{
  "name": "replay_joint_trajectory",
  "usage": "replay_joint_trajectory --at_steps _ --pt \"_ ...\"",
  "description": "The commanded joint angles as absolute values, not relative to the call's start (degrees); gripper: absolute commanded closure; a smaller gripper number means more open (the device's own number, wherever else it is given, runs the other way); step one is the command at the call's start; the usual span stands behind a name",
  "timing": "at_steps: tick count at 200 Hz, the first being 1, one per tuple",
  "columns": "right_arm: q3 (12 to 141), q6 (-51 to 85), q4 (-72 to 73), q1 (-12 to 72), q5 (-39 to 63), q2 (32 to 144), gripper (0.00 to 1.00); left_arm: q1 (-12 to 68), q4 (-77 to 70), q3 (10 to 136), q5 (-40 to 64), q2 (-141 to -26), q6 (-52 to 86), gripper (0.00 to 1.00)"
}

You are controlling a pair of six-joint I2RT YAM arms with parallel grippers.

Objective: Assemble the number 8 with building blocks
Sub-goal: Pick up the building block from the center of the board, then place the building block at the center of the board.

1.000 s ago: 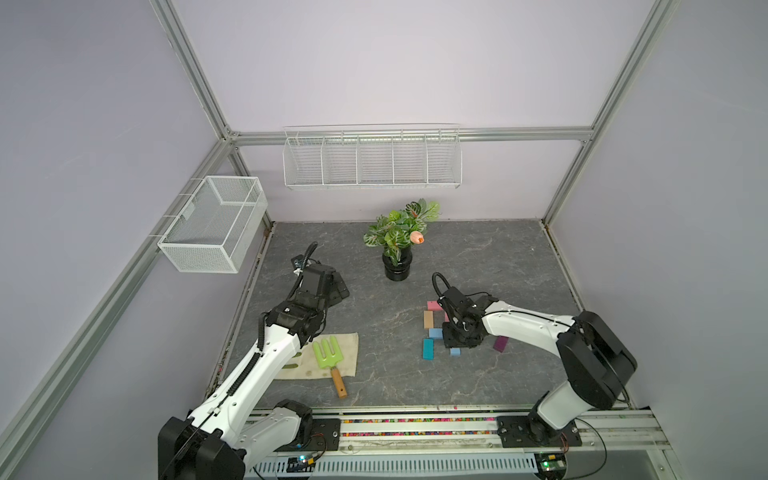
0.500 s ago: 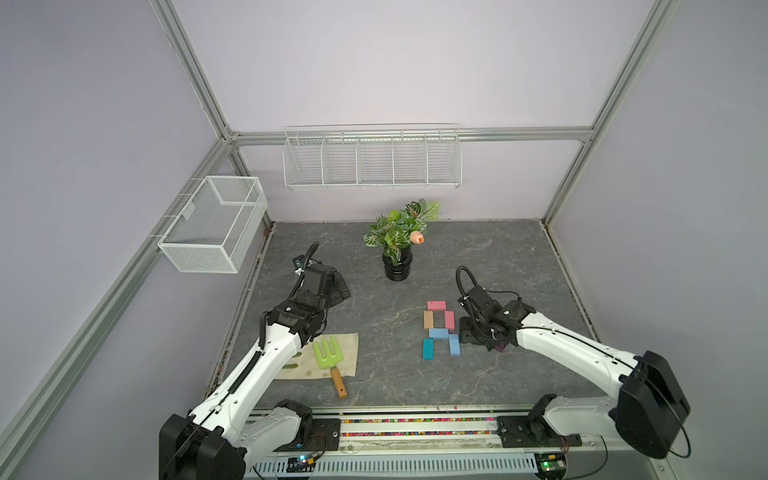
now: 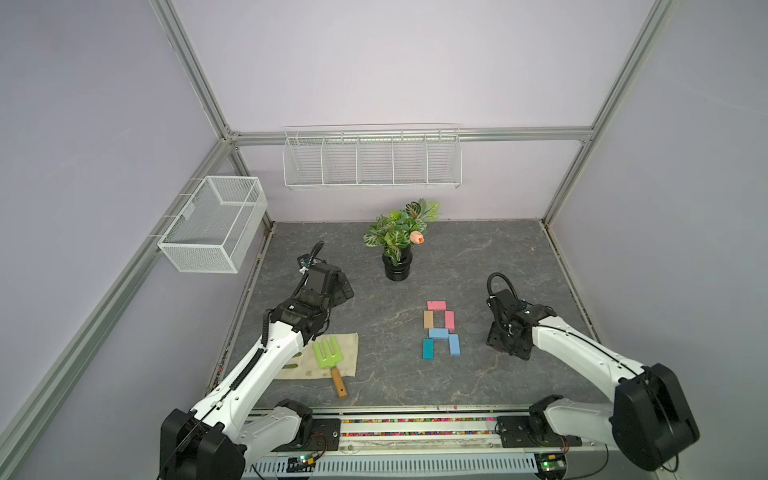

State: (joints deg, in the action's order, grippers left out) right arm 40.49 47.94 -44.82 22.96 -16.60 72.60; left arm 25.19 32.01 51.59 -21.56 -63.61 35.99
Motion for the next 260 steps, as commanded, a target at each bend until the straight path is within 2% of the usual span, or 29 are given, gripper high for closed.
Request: replay_joint_trajectory --at_steps 1,47,58,76,98,118,140,174,197,260 --pt "39.81 47.78 -40.98 21.51 -14.32 74.90 0.29 25.51 32.17 53.03 -21.98 -64.05 36.70 0.00" --pt "40.28 47.54 -37.28 20.05 -12.24 79.12 0.30 25.49 32.08 53.17 -22.09 -64.51 36.48 0.01" --pt "40.60 47.15 -37.62 20.08 -12.14 79.98 0.34 25.49 32.01 53.27 -22.13 -64.53 36.41 0.00" --pt "40.54 46.34 -38.10 20.11 -12.03 81.27 0.49 25.50 31.99 53.34 -22.28 -64.75 36.32 0.01" --pt "40.26 45.08 -39.17 20.01 -12.35 82.48 0.59 25.47 31.90 53.35 -22.25 -64.93 36.28 0.01" --pt "39.73 43.75 -39.96 20.08 -12.65 82.49 0.73 25.56 31.77 53.34 -22.08 -65.01 36.22 0.00" --pt "39.84 41.27 -41.81 20.13 -12.40 81.19 0.93 25.50 31.82 53.35 -22.12 -65.12 36.23 0.00" --pt "39.99 38.98 -47.93 22.42 -13.93 71.82 0.93 25.49 31.90 53.51 -22.15 -65.08 36.29 0.01" --pt "39.55 37.20 -50.44 24.57 -8.94 64.78 0.93 25.56 31.73 53.32 -21.89 -65.43 36.58 0.00" --pt "38.24 38.72 -53.92 42.11 -5.30 63.84 0.93 26.80 32.34 54.26 -22.45 -66.17 37.18 0.00"
